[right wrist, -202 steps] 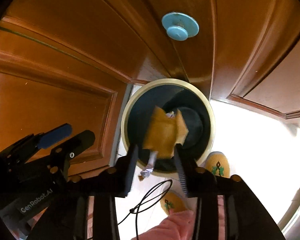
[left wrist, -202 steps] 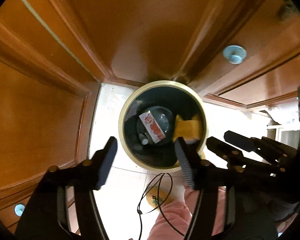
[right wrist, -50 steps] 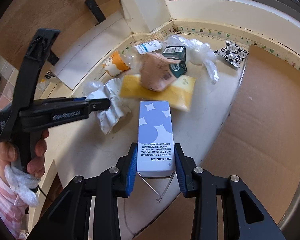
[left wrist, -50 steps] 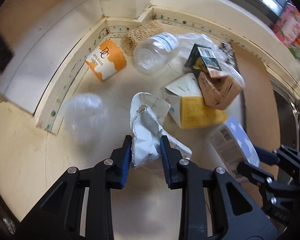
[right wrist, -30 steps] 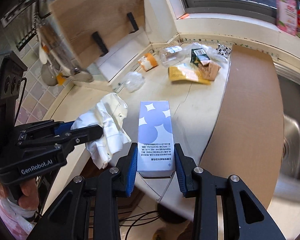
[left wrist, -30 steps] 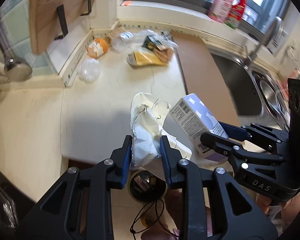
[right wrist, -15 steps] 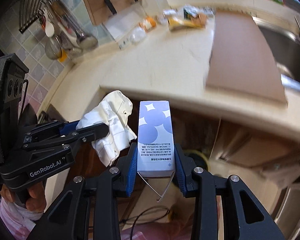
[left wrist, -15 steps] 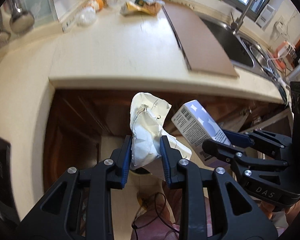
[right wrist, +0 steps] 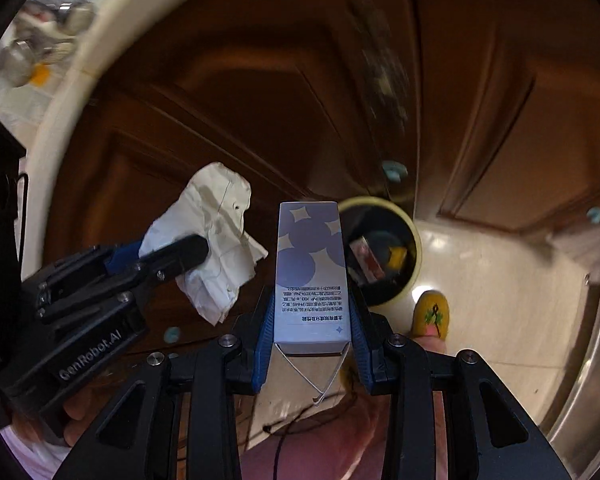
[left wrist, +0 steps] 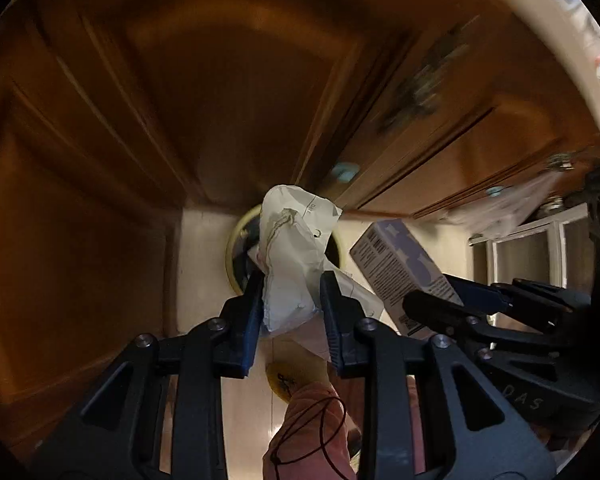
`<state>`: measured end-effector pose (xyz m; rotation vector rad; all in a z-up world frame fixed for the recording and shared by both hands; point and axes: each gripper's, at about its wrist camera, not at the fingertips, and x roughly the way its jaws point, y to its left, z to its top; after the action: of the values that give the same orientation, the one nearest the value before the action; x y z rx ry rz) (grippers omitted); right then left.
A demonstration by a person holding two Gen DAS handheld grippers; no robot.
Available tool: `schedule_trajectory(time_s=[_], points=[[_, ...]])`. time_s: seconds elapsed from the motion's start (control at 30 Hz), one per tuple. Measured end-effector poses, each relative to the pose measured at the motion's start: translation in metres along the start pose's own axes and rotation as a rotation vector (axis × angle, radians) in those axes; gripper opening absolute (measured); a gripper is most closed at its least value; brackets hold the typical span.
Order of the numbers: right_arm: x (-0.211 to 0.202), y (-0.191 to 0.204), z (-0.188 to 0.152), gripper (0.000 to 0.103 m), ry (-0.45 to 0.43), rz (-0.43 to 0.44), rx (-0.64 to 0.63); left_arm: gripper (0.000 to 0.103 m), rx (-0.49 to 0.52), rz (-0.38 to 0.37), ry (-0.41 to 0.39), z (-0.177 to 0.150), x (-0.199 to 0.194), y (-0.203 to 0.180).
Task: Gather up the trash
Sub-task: 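Carry the tissue and box down to the black trash bin with both tools, then open both tools to drop the tissue and box into the bin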
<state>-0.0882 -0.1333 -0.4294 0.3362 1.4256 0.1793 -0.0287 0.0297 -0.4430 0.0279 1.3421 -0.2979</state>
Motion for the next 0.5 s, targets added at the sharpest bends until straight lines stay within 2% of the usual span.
schedule_trajectory(time_s=[0.17, 0.3, 0.37, 0.43, 0.5], points=[[0.086, -0.03, 0.003, 0.034, 0.05, -0.014, 0.061, 0.025, -0.025, 0.026, 0.037, -0.01, 0.084, 0.022], [0.143, -0.044, 0.02, 0.035, 0.086, -0.026, 0.081, 0.026, -0.014, 0.04, 0.046, -0.011, 0.125, 0.031], [0.165, -0.047, 0.02, 0.035, 0.104, -0.033, 0.08, 0.029, -0.007, 0.031, 0.056, -0.012, 0.142, 0.036], [0.18, -0.051, 0.026, 0.036, 0.12, -0.041, 0.081, 0.037, -0.011, 0.002, 0.103, -0.009, 0.155, 0.037], [0.195, -0.058, 0.029, 0.044, 0.143, -0.06, 0.095, 0.042, -0.013, -0.027, 0.126, -0.01, 0.166, 0.04]])
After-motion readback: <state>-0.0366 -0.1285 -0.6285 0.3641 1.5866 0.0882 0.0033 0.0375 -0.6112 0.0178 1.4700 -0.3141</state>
